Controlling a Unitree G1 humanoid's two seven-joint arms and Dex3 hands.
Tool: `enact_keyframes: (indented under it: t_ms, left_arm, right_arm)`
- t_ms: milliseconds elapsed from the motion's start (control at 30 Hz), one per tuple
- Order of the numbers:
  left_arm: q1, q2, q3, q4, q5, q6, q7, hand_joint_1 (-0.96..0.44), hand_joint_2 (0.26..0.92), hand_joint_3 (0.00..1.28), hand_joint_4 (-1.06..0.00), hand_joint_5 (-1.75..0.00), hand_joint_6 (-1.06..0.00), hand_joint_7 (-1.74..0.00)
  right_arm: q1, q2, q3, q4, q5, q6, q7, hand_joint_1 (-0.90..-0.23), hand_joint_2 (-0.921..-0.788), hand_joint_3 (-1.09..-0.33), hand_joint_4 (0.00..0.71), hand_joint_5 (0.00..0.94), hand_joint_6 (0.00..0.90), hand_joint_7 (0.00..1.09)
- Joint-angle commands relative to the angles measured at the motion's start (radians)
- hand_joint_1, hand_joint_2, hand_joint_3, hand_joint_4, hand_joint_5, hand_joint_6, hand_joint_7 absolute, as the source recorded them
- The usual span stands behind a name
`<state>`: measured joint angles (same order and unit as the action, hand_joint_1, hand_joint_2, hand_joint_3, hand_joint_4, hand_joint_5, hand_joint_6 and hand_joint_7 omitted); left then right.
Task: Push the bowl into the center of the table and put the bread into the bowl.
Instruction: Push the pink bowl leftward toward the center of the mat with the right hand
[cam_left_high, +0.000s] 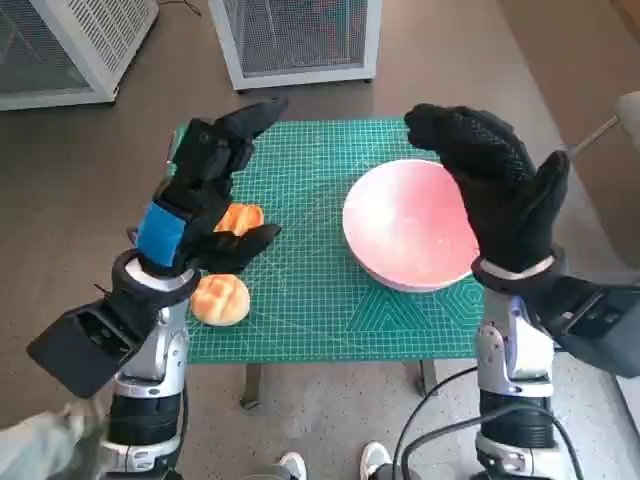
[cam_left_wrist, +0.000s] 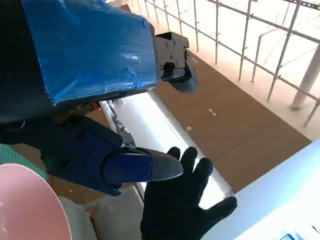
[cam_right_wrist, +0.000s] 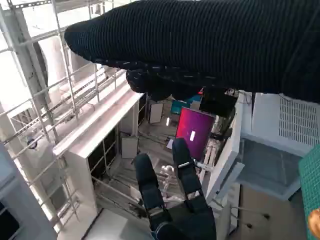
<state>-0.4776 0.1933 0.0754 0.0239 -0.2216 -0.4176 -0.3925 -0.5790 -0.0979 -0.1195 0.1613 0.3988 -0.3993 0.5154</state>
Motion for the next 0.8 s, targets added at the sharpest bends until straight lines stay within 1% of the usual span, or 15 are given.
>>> enact_keyframes:
  t_ms: [33, 367, 633, 767, 800]
  left_arm:
    - [0.008, 0.006, 0.000, -0.022, -0.013, 0.012, -0.004, -0.48, 0.921, 0.33, -0.03, -0.42, 0.00, -0.71]
    - [0.011, 0.008, 0.003, -0.026, -0.011, 0.014, -0.004, -0.48, 0.921, 0.33, -0.02, -0.43, 0.00, -0.71]
    - [0.014, 0.009, 0.004, -0.028, -0.011, 0.014, -0.004, -0.48, 0.921, 0.33, -0.02, -0.43, 0.00, -0.71]
    - [0.016, 0.009, 0.003, -0.029, -0.009, 0.013, -0.003, -0.48, 0.921, 0.32, -0.02, -0.43, 0.00, -0.71]
    - [0.016, 0.009, 0.003, -0.030, -0.008, 0.014, -0.003, -0.48, 0.921, 0.32, -0.02, -0.43, 0.00, -0.71]
  right_arm:
    - [0.016, 0.006, -0.005, 0.007, 0.007, 0.008, -0.006, -0.416, -0.855, -0.488, 0.406, 0.005, 0.060, 0.69]
    - [0.012, 0.006, -0.007, 0.008, 0.011, 0.009, -0.006, -0.417, -0.859, -0.482, 0.406, 0.003, 0.059, 0.69]
    - [0.014, 0.008, -0.009, 0.016, 0.011, 0.002, -0.002, -0.418, -0.857, -0.477, 0.407, 0.003, 0.062, 0.70]
    - [0.014, 0.002, -0.018, 0.027, 0.013, -0.010, 0.005, -0.420, -0.858, -0.472, 0.409, 0.004, 0.067, 0.69]
    - [0.014, -0.001, -0.022, 0.032, 0.014, -0.013, 0.007, -0.420, -0.860, -0.466, 0.410, 0.004, 0.071, 0.69]
